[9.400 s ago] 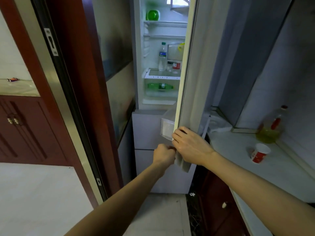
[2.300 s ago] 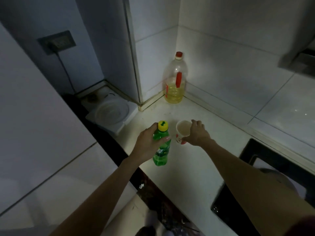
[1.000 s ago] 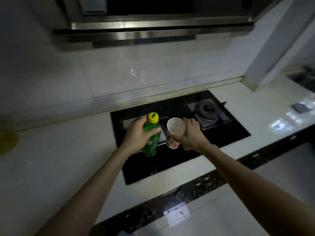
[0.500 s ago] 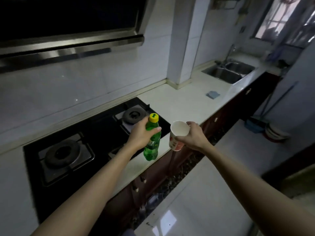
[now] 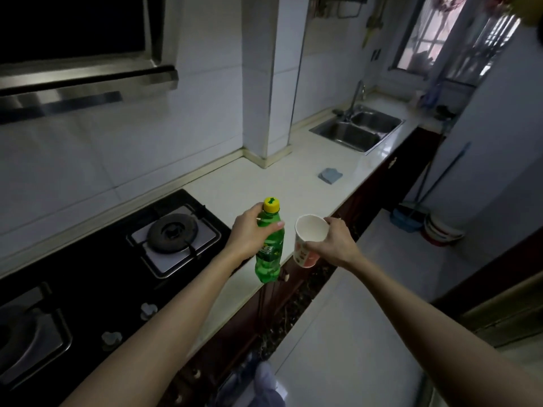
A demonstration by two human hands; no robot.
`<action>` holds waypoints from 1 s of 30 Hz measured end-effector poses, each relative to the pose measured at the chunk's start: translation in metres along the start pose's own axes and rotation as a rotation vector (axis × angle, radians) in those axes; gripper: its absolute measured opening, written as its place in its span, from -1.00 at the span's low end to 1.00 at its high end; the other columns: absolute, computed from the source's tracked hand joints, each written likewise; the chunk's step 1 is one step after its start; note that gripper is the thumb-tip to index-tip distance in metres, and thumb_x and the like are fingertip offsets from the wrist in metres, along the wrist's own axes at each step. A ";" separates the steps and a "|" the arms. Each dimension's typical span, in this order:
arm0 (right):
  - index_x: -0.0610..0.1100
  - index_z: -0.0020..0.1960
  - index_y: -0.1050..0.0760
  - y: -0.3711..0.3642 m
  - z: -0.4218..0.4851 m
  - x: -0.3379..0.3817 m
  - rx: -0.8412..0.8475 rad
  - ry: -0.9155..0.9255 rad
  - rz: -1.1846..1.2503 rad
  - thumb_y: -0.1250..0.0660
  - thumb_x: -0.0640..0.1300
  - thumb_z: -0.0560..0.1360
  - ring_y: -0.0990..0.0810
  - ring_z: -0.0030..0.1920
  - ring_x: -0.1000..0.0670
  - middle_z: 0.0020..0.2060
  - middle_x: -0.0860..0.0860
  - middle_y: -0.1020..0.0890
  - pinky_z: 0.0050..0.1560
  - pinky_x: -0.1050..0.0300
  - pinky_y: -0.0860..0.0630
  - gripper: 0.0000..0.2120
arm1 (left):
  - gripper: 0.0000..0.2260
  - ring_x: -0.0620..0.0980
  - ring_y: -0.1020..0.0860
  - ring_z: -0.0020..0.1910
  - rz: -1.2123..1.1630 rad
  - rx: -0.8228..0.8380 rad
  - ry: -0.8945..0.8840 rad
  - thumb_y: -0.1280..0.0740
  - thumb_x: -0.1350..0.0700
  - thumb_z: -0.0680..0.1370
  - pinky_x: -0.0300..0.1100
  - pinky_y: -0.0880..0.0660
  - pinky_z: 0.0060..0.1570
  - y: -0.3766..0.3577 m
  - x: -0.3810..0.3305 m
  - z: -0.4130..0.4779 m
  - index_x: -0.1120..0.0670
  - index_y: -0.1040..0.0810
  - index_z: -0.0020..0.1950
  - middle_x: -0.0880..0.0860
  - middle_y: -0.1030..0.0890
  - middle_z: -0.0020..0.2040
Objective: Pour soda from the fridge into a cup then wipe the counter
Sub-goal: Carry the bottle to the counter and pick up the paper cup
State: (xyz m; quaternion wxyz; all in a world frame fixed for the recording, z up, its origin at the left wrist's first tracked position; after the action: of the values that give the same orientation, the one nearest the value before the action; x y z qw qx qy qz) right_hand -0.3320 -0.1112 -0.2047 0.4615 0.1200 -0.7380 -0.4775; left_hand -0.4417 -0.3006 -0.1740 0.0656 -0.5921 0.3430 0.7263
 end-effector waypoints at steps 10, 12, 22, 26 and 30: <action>-0.23 0.38 -0.32 0.010 0.184 0.008 0.087 0.026 -0.078 -0.37 0.34 0.14 -0.44 0.20 -0.16 0.22 -0.15 -0.43 0.17 -0.15 -0.52 -0.02 | -0.73 -0.01 -0.58 0.02 -0.048 -0.117 0.043 -0.46 0.03 0.49 -0.06 -0.53 0.08 -0.021 0.010 0.171 0.09 -0.56 0.13 -0.01 -0.64 0.00; -0.23 0.42 -0.28 0.009 0.211 0.011 0.109 0.038 -0.072 -0.45 0.25 0.24 -0.40 0.26 -0.17 0.27 -0.17 -0.39 0.23 -0.13 -0.48 -0.08 | -0.73 -0.04 -0.56 0.01 -0.054 -0.130 0.054 -0.46 0.05 0.50 -0.09 -0.51 0.08 -0.021 0.013 0.191 0.11 -0.56 0.14 -0.03 -0.63 0.00; -0.24 0.45 -0.20 -0.020 0.344 0.010 0.249 0.110 -0.119 -0.51 0.15 0.33 -0.33 0.30 -0.16 0.31 -0.17 -0.33 0.28 -0.05 -0.40 -0.11 | -0.70 -0.12 -0.55 0.02 -0.045 -0.171 0.145 -0.45 0.05 0.50 -0.35 -0.46 -0.01 -0.030 0.041 0.269 0.08 -0.57 0.21 -0.04 -0.63 0.07; -0.24 0.46 -0.17 -0.041 0.398 0.010 0.320 0.181 -0.129 -0.51 0.13 0.33 -0.31 0.31 -0.15 0.30 -0.16 -0.31 0.29 -0.02 -0.37 -0.11 | -0.70 -0.15 -0.53 -0.01 -0.019 -0.247 0.223 -0.45 0.07 0.51 -0.44 -0.42 -0.06 -0.041 0.053 0.297 0.09 -0.57 0.21 -0.04 -0.62 0.07; -0.27 0.43 -0.19 -0.061 0.439 0.009 0.374 0.276 -0.133 -0.53 0.07 0.32 -0.33 0.26 -0.15 0.27 -0.17 -0.33 0.21 0.01 -0.37 -0.12 | -0.70 -0.12 -0.53 0.04 -0.033 -0.376 0.332 -0.45 0.07 0.50 -0.29 -0.45 0.02 -0.050 0.061 0.318 0.06 -0.56 0.22 -0.08 -0.60 0.07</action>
State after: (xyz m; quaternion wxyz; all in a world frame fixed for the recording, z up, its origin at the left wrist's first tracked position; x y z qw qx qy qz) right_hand -0.7023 0.1125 -0.3008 0.4952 0.3158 -0.7339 -0.3412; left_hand -0.6932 -0.0987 -0.2305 -0.0911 -0.7107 0.1983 0.6688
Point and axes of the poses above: each hand's wrist, its own z-axis towards the middle knuckle, its own y-axis out of the back of the hand, x = y × z, the point moved 5 cm from there along z, towards the middle knuckle
